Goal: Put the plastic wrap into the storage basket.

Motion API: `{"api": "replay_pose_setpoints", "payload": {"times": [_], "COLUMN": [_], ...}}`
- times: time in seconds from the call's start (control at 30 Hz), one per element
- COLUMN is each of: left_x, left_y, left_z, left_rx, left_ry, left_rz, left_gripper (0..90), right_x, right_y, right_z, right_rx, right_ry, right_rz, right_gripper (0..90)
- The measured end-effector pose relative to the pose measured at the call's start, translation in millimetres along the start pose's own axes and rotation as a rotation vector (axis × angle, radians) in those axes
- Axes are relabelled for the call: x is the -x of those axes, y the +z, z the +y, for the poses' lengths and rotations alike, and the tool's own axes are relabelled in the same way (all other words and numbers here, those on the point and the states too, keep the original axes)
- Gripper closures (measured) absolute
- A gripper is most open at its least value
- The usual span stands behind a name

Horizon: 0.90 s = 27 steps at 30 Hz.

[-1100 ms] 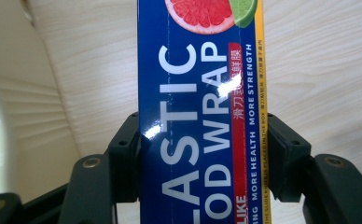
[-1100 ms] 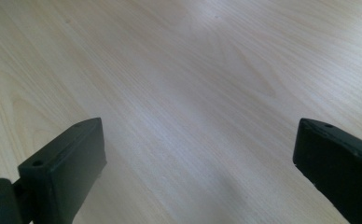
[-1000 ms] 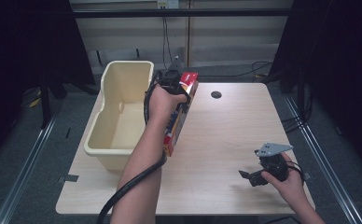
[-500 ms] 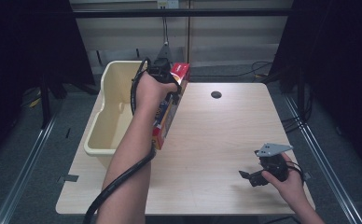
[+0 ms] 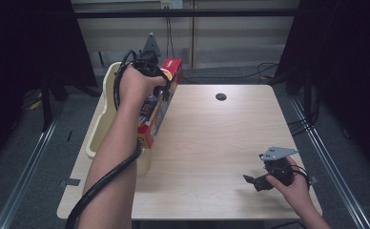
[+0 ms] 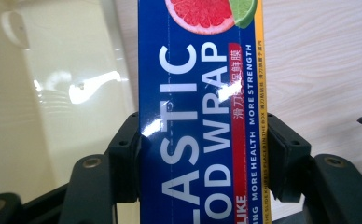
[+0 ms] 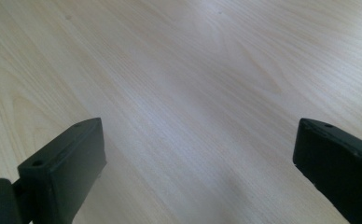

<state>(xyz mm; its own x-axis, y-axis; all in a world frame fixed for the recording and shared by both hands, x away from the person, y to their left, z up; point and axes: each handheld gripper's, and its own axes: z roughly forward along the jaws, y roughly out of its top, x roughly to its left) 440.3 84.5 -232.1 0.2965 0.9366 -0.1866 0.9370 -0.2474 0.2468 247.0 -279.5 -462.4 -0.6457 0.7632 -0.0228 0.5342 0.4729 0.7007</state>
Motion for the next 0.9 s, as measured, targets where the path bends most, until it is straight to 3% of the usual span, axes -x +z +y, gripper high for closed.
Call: {"api": "replay_pose_setpoints", "payload": {"times": [0.9], "left_x": [-49.8], "left_y": [-36.3], "left_z": [-31.1], "left_rx": [0.045], "left_ry": [-0.091], "left_rz": [0.036], "left_gripper": [41.3], "right_x": [-3.1], "right_y": [4.4], "right_z": [1.8], "right_rx": [0.001], "right_ry": [-0.018], "right_rz": [0.008], "right_gripper": [2.2]}}
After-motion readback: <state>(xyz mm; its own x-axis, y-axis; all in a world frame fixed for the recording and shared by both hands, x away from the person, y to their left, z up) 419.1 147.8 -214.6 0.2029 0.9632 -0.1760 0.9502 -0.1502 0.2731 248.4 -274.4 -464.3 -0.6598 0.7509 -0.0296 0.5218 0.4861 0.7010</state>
